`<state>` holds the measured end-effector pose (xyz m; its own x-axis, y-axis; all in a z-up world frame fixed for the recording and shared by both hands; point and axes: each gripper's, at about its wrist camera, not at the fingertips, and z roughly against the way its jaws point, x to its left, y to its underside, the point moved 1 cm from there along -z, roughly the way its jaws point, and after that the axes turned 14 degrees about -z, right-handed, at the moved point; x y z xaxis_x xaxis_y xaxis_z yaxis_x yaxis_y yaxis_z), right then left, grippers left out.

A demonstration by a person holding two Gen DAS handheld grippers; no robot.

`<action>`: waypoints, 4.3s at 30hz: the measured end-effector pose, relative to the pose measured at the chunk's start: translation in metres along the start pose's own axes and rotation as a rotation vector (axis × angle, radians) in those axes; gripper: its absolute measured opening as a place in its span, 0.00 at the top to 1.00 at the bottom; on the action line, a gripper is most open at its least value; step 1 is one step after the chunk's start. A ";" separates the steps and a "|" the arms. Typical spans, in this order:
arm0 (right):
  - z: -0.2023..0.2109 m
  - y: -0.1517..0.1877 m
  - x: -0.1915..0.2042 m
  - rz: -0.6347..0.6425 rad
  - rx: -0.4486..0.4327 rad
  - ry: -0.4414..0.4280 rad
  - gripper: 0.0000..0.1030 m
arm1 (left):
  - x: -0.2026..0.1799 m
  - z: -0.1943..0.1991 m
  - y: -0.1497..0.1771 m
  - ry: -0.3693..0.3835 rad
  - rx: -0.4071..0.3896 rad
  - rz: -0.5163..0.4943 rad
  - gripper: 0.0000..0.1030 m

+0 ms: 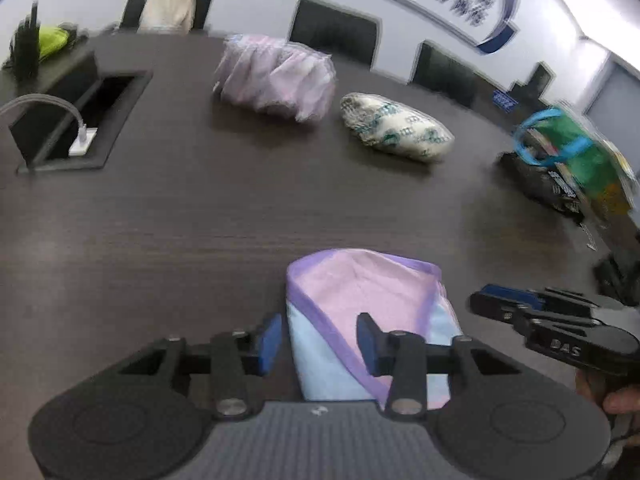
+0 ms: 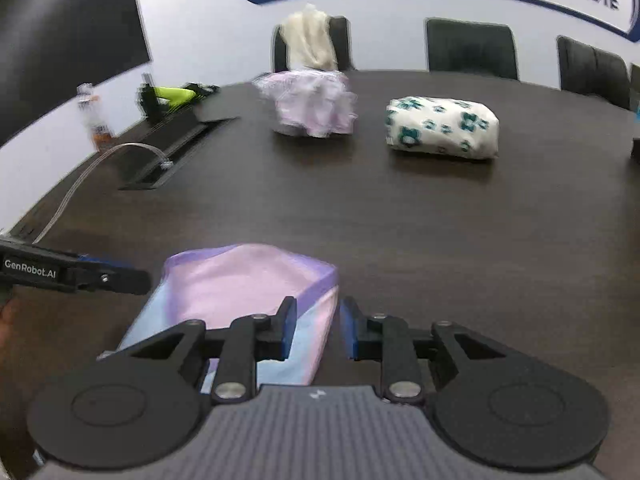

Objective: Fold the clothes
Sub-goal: 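Lift the folded bundle with both grippers and fold it over again, then open both grippers and press the folded pink bundle flat on the table, then pinch the purple-trimmed edge of the bundle with both grippers and lift it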

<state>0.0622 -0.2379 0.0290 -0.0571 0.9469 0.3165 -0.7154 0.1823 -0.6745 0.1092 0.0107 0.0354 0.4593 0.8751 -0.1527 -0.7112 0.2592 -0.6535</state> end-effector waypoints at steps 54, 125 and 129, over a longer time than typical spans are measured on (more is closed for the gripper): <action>0.098 0.132 0.046 0.154 0.001 -0.221 0.80 | -0.098 0.088 0.154 -0.023 -0.252 -0.233 0.71; 0.086 0.133 0.045 -0.053 0.043 -0.050 0.55 | -0.080 0.071 0.131 -0.044 -0.067 -0.147 0.62; 0.084 0.137 0.051 -0.002 0.043 -0.052 0.65 | -0.084 0.069 0.130 -0.027 -0.067 -0.174 0.77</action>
<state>-0.0967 -0.1870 0.0089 -0.0915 0.9312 0.3529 -0.7448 0.1712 -0.6450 -0.0586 -0.0008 0.0138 0.5571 0.8303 -0.0143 -0.5849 0.3802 -0.7165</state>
